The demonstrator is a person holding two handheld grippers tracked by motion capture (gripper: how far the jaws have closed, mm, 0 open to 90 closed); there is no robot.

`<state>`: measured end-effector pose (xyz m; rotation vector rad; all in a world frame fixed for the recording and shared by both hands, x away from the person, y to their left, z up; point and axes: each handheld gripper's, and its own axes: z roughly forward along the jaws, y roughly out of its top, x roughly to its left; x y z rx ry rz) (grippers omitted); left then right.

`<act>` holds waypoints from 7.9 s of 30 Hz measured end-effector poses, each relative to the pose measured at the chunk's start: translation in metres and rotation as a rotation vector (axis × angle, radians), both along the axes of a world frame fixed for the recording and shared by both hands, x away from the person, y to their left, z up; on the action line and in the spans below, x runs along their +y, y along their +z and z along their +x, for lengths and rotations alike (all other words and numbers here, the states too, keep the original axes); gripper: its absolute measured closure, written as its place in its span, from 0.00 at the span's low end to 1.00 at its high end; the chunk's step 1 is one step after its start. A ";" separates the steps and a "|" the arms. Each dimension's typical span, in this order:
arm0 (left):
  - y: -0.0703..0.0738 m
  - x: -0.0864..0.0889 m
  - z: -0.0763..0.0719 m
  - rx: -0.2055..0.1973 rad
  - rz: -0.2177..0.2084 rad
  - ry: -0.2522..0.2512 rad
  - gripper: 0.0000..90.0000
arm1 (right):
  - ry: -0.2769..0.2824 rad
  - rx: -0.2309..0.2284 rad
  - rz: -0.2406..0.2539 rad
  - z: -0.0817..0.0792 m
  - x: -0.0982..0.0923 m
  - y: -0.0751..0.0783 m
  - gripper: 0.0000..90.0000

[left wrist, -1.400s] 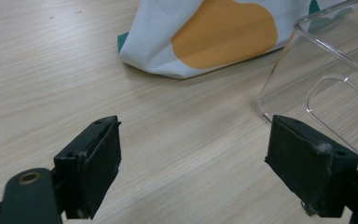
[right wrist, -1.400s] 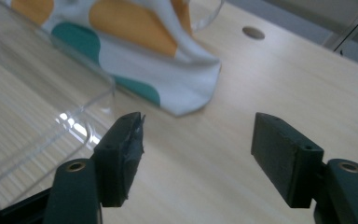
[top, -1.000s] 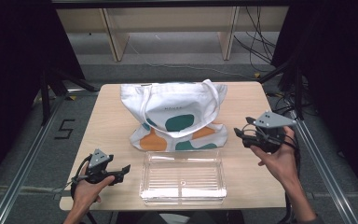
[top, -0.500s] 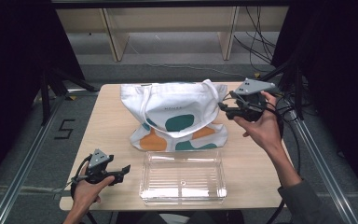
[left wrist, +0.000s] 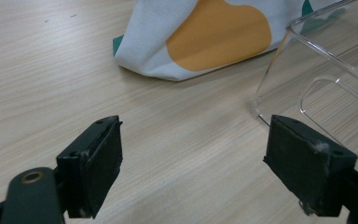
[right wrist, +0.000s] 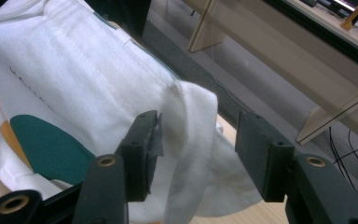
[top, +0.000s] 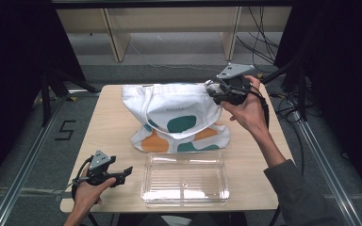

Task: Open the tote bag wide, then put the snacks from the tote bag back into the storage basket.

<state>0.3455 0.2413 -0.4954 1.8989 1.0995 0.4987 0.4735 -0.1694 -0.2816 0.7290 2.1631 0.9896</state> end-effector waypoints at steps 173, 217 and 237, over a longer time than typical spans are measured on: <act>0.021 -0.027 0.179 0.148 0.040 -0.081 0.74 | -0.005 0.317 0.151 0.067 -0.039 -0.190 0.86; 0.006 -0.006 -0.006 -0.005 0.043 0.009 0.27 | 0.132 0.272 0.124 -0.004 -0.035 -0.113 0.44; 0.003 -0.009 -0.012 -0.016 0.086 -0.022 0.20 | 0.134 0.243 0.098 -0.009 -0.030 -0.098 0.35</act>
